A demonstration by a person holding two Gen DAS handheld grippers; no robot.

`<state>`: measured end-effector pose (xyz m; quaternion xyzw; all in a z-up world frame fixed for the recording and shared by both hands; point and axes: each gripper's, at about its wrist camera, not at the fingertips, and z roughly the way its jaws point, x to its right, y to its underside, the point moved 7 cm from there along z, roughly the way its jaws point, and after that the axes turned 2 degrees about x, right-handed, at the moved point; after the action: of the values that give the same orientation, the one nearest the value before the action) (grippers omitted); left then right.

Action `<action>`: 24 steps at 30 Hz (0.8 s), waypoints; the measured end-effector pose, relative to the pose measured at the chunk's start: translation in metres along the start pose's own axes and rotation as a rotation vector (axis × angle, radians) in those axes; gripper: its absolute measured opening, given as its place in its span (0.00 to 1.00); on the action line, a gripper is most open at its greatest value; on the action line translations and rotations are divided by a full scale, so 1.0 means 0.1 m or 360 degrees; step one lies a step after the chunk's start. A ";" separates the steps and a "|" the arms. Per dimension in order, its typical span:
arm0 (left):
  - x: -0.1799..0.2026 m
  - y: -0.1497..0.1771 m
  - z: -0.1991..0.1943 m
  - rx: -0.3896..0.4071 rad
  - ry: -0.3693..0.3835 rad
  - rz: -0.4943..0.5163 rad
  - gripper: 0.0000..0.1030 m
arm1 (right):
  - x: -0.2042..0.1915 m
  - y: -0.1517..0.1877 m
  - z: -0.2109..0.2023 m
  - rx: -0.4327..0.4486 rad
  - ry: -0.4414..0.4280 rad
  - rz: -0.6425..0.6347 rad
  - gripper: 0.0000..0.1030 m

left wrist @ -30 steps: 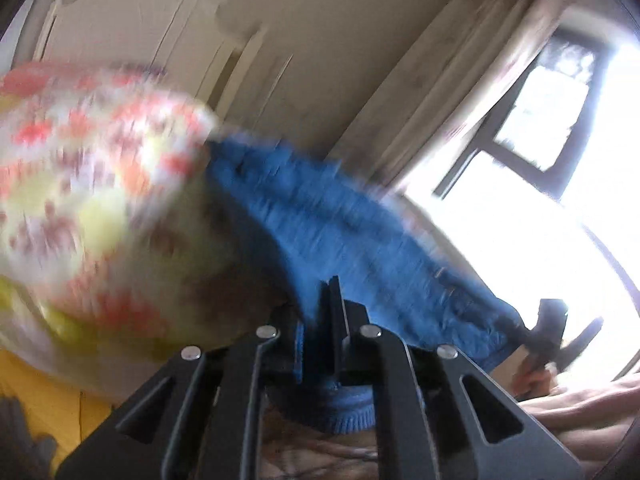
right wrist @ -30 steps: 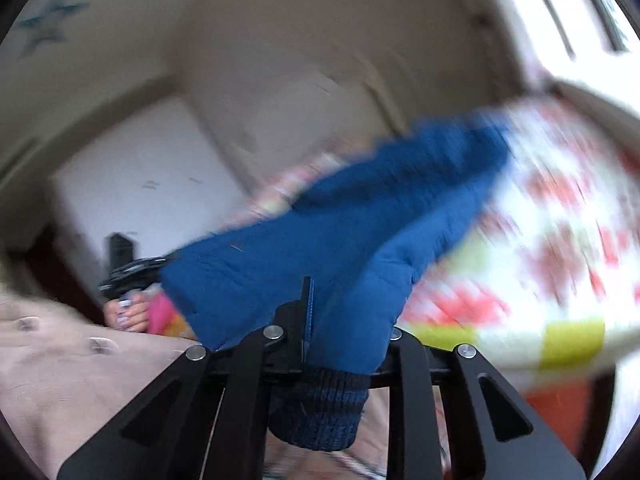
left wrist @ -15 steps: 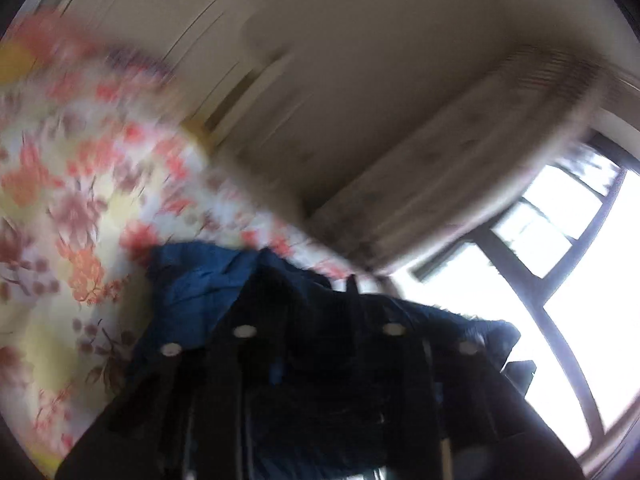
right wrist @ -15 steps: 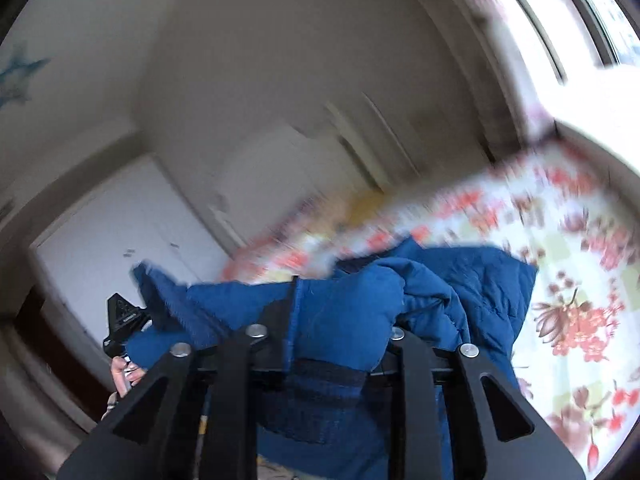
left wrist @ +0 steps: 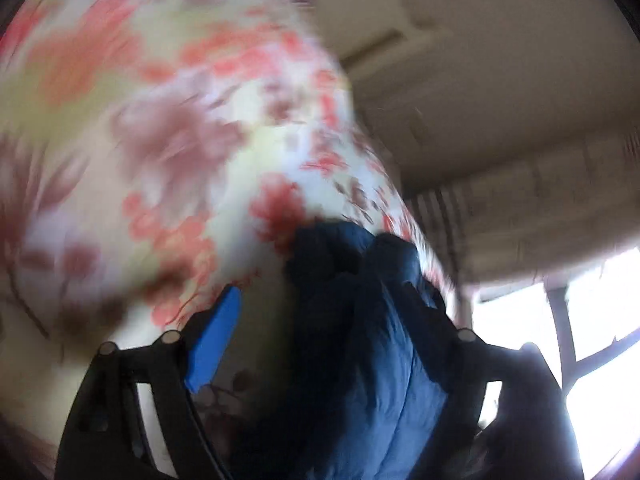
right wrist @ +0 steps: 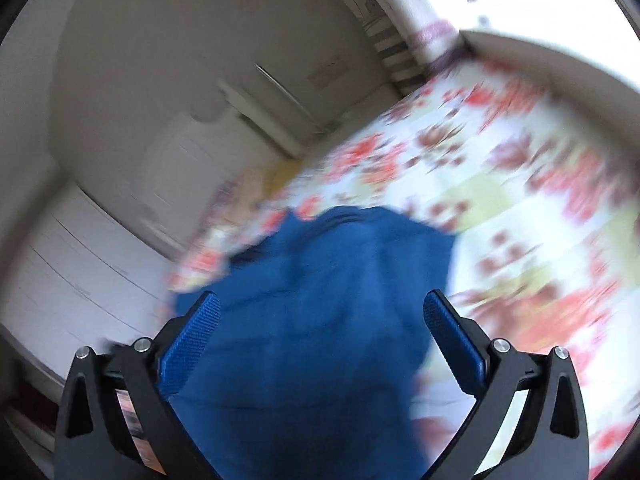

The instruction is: Fold large clothes

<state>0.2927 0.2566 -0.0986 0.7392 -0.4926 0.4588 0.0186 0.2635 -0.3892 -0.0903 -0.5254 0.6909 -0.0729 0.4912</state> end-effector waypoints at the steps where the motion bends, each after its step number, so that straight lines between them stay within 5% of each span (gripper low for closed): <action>1: 0.10 0.01 -0.01 0.0016 -0.0053 0.0132 0.84 | -0.02 0.00 0.03 -0.0016 0.0035 -0.0058 0.96; 3: 0.43 0.05 -0.03 0.0074 -0.0192 0.0496 0.95 | -0.06 -0.03 0.16 -0.0051 0.0085 -0.0173 0.96; 6: 0.82 0.14 0.09 0.0084 -0.0261 0.0843 0.98 | -0.14 -0.14 0.43 -0.0125 0.0178 -0.0319 0.96; 13: 0.96 0.21 0.65 -0.0196 -0.0390 0.0970 0.98 | -0.12 -0.04 0.66 -0.0270 0.0182 -0.0345 0.95; 16: 0.91 0.26 0.89 -0.0273 -0.0425 0.0996 0.96 | -0.17 0.04 0.67 -0.0293 0.0179 -0.0412 0.70; 18: 0.90 0.30 0.94 -0.0286 -0.0386 0.0974 0.47 | -0.28 0.08 0.59 -0.0238 0.0138 -0.0489 0.37; 20: 0.95 0.27 0.85 -0.0213 -0.0379 0.0951 0.15 | -0.41 0.10 0.45 -0.0153 0.0177 -0.0596 0.25; 24: 1.28 0.26 0.42 -0.0011 -0.0240 0.1018 0.08 | -0.82 0.01 -0.07 0.0092 0.0144 -0.0739 0.13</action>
<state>0.3135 0.1319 -0.0445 0.5788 -0.7014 0.3837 -0.1606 0.2545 -0.3264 -0.0378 -0.6521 0.5705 -0.2271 0.4447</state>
